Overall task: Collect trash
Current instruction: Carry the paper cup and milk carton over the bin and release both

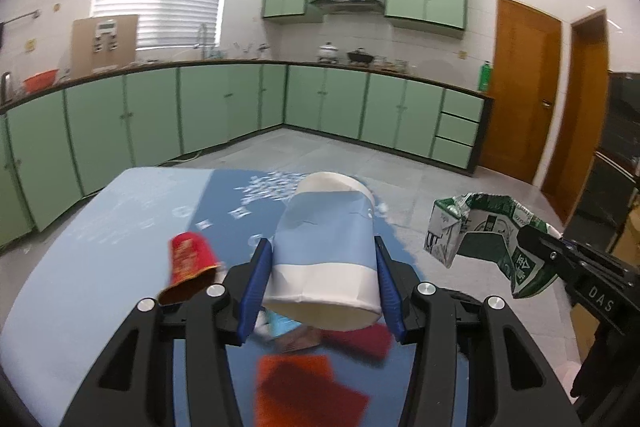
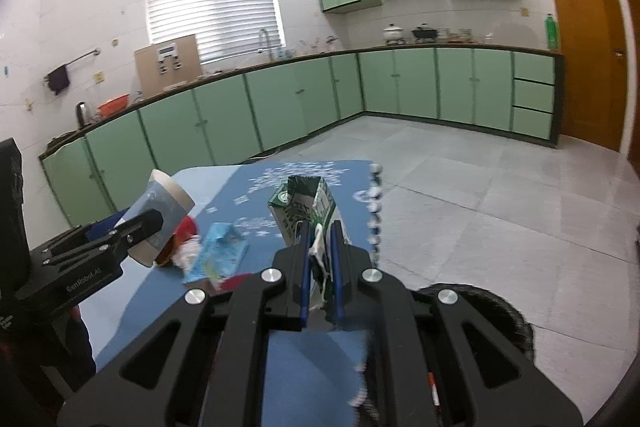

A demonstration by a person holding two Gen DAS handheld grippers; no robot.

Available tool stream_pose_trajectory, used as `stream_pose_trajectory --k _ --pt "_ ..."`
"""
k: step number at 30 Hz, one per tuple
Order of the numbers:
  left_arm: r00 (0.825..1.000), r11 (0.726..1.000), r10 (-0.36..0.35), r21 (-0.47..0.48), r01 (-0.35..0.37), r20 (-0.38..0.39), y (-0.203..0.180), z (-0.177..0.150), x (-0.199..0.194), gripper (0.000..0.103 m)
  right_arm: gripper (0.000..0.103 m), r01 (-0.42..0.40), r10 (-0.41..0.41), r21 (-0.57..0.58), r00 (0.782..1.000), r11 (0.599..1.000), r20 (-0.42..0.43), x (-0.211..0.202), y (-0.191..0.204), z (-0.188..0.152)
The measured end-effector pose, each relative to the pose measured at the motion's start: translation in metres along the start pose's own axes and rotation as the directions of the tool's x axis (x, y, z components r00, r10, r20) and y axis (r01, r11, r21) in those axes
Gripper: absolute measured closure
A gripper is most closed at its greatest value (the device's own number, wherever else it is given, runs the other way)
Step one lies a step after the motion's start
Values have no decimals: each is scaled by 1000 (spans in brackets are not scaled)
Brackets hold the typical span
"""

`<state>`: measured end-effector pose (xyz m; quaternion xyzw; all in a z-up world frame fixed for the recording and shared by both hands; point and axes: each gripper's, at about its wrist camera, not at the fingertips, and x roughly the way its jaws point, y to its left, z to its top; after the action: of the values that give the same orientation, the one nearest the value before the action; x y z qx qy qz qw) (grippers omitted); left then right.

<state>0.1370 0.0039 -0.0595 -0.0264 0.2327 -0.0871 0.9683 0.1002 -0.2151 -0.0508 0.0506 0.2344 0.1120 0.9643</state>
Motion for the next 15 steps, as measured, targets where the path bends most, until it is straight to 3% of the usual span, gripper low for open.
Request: stream_pose_trajectory --k 15 --pt "980 975 -193 104 196 -42 -112 -5 44 53 95 198 -198 47 980 979 5 -30 -86 -14"
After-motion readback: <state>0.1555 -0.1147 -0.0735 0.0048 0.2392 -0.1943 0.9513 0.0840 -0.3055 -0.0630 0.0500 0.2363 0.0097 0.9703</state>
